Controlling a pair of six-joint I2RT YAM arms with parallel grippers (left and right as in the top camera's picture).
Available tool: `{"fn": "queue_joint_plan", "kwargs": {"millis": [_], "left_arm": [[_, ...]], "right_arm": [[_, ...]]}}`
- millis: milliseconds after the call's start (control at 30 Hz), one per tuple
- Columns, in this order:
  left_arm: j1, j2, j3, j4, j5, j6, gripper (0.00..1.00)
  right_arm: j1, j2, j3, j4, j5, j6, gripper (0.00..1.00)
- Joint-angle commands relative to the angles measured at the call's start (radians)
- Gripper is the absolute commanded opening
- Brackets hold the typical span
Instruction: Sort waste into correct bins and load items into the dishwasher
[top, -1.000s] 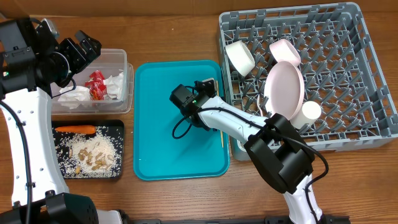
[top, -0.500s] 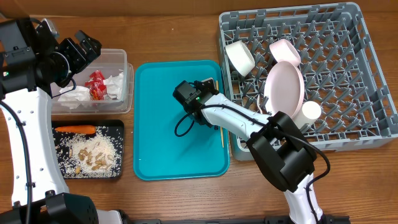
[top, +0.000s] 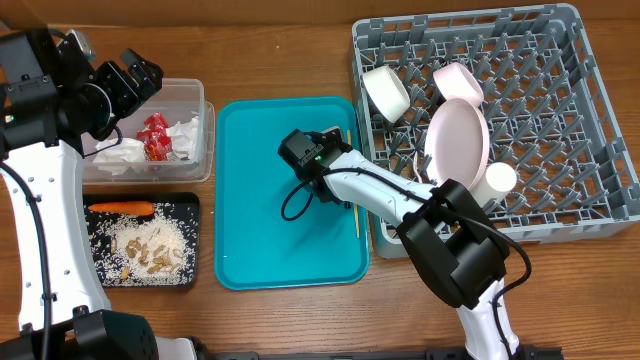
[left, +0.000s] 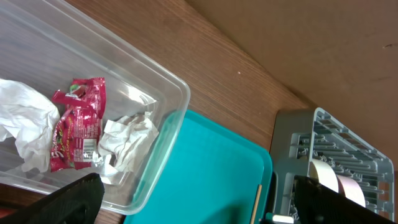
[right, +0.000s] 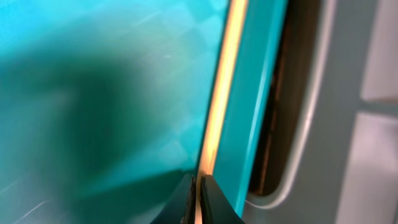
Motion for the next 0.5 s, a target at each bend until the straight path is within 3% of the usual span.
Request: {"fn": "queue_joint_plan", "kwargs": {"millis": [0, 267, 467], "left_arm": [[0.003, -0.020, 0.021, 0.000, 0.015, -0.009, 1.00], [0.003, -0.020, 0.021, 0.000, 0.015, -0.009, 1.00], [0.003, -0.020, 0.021, 0.000, 0.015, -0.009, 1.00]], "right_arm": [[0.002, 0.008, -0.005, 0.003, -0.086, -0.084, 0.07], [0.045, 0.008, -0.002, 0.004, -0.038, -0.086, 0.04], [0.087, 0.008, 0.003, -0.017, 0.112, 0.078, 0.04]]}}
